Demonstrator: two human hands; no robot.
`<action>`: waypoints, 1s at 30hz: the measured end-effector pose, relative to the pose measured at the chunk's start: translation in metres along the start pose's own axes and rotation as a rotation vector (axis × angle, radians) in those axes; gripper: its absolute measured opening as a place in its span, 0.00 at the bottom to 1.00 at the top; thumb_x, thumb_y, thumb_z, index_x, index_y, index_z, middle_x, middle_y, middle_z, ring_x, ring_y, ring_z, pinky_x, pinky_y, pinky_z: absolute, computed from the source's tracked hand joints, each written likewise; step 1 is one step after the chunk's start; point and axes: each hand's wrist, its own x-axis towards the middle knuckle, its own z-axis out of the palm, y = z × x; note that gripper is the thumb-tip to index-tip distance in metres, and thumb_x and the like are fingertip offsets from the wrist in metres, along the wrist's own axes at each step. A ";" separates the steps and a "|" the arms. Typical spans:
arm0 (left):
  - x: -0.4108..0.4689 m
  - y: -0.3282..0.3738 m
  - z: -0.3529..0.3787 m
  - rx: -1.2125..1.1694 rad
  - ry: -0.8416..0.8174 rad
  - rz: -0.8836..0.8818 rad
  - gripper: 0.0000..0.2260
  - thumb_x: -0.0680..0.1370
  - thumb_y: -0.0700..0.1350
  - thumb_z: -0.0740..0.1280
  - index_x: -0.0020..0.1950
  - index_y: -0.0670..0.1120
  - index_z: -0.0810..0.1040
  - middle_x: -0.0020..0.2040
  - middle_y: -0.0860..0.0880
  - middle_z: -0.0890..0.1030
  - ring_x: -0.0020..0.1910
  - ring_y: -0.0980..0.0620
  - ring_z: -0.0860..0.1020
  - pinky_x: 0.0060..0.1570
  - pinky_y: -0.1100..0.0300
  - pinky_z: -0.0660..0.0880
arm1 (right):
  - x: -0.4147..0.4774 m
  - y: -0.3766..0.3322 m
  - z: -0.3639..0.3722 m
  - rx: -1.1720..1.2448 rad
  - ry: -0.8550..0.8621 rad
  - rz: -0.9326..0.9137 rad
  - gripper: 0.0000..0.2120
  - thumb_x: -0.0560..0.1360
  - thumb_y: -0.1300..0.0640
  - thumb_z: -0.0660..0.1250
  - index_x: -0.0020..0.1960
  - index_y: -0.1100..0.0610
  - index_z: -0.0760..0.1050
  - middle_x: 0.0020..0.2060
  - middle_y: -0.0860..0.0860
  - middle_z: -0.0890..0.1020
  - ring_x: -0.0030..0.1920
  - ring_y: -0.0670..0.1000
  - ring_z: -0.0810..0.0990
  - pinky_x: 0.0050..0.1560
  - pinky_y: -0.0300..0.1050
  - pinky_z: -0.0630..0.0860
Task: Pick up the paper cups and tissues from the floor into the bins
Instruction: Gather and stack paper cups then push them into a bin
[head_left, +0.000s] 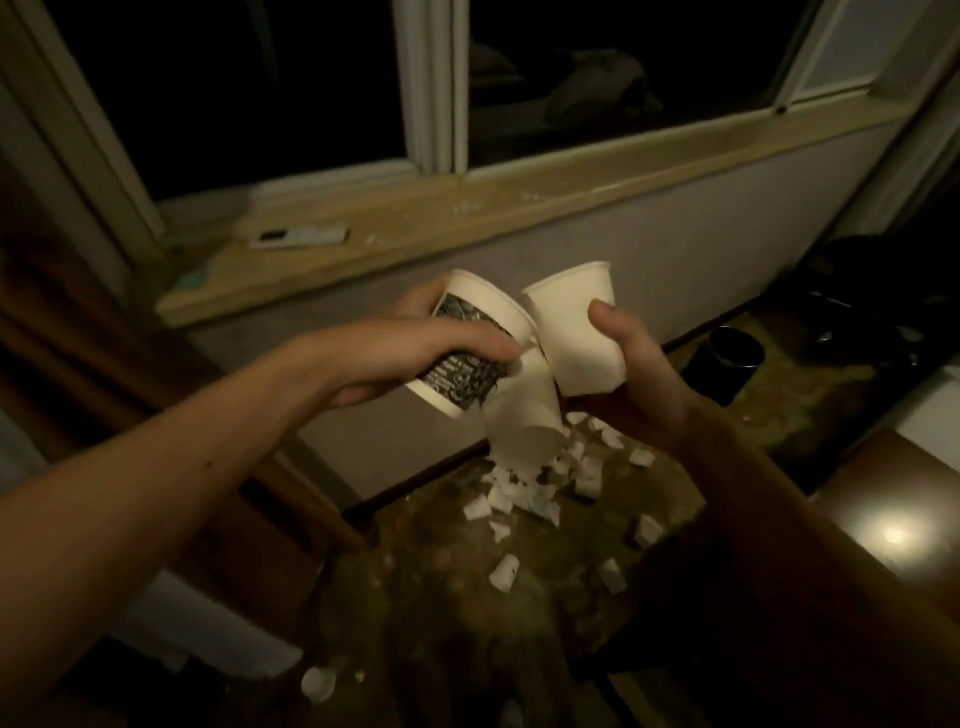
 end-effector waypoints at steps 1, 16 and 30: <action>0.009 0.011 0.005 0.023 -0.023 0.008 0.26 0.60 0.47 0.79 0.55 0.51 0.76 0.42 0.50 0.86 0.41 0.51 0.85 0.34 0.59 0.79 | -0.001 -0.009 -0.009 -0.006 0.009 -0.014 0.30 0.69 0.37 0.59 0.63 0.56 0.74 0.48 0.57 0.80 0.43 0.55 0.80 0.39 0.48 0.75; 0.167 0.051 0.038 0.246 -0.156 0.271 0.22 0.68 0.49 0.80 0.54 0.55 0.71 0.46 0.59 0.79 0.45 0.64 0.80 0.38 0.68 0.77 | 0.058 -0.044 -0.124 0.002 0.219 -0.115 0.30 0.68 0.33 0.67 0.62 0.51 0.75 0.53 0.55 0.82 0.55 0.60 0.81 0.55 0.65 0.77; 0.395 -0.013 0.079 -0.174 -0.468 -0.043 0.26 0.62 0.46 0.81 0.57 0.50 0.76 0.53 0.48 0.81 0.52 0.49 0.82 0.43 0.58 0.80 | 0.113 -0.013 -0.208 -0.015 0.806 -0.054 0.25 0.66 0.30 0.61 0.52 0.47 0.80 0.44 0.52 0.84 0.44 0.59 0.81 0.40 0.50 0.78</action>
